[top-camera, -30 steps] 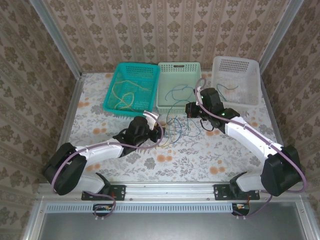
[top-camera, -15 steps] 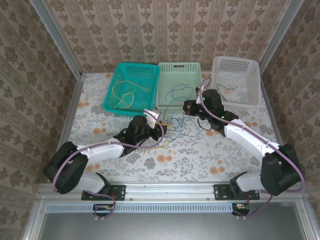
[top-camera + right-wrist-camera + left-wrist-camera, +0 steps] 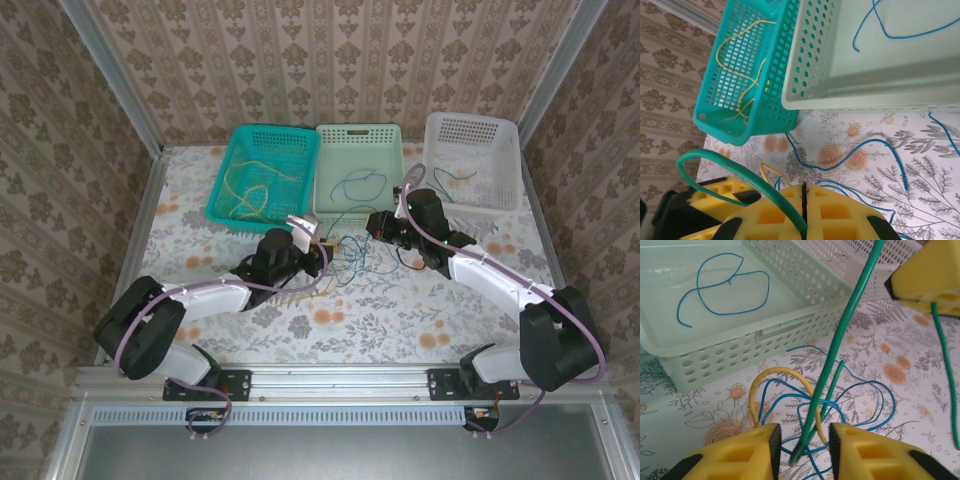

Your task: Untangle the cables

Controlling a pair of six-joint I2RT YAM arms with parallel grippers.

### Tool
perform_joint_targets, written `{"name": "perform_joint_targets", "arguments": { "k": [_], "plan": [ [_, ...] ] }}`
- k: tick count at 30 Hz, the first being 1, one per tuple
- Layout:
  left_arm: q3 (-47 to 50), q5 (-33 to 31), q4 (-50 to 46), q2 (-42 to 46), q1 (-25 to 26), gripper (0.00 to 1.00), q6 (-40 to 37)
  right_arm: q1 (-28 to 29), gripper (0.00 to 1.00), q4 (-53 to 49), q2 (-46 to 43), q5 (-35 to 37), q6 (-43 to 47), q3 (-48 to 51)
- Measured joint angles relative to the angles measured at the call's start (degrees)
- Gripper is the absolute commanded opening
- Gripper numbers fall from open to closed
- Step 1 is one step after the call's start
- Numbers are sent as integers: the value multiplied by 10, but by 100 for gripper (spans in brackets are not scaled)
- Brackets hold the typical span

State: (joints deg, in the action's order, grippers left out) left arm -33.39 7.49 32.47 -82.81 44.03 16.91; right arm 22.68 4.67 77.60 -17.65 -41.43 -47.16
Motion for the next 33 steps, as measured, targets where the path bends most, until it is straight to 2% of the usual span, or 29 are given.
{"name": "perform_joint_targets", "arguments": {
  "k": [2,4,6,12,16,17,19,23,26,33],
  "plan": [
    [-5,2,2,-8,-1,22,0,-2,0,9,0,-7,-8,2],
    [-10,3,3,-13,-2,9,-1,-6,0,18,0,-13,-14,7],
    [-13,3,5,-12,-3,1,-3,-10,0,18,0,-17,-17,11],
    [-18,9,-7,2,-3,0,-15,-24,2,-39,-1,-8,12,5],
    [-19,14,-25,21,-3,0,-20,-27,23,-112,-1,15,55,-28],
    [-19,16,-30,23,-3,0,-20,-27,35,-119,-2,20,61,-34],
    [-21,18,-40,24,-3,0,-20,-27,69,-134,-5,29,84,-44],
    [-28,20,-64,24,-5,0,-20,-23,64,-147,-16,38,123,-47],
    [-39,21,-80,23,-7,0,-19,-7,72,-159,-28,51,148,-46],
    [-121,33,-174,-6,-6,0,-26,12,74,-218,-46,123,197,-46]
  ]
}}
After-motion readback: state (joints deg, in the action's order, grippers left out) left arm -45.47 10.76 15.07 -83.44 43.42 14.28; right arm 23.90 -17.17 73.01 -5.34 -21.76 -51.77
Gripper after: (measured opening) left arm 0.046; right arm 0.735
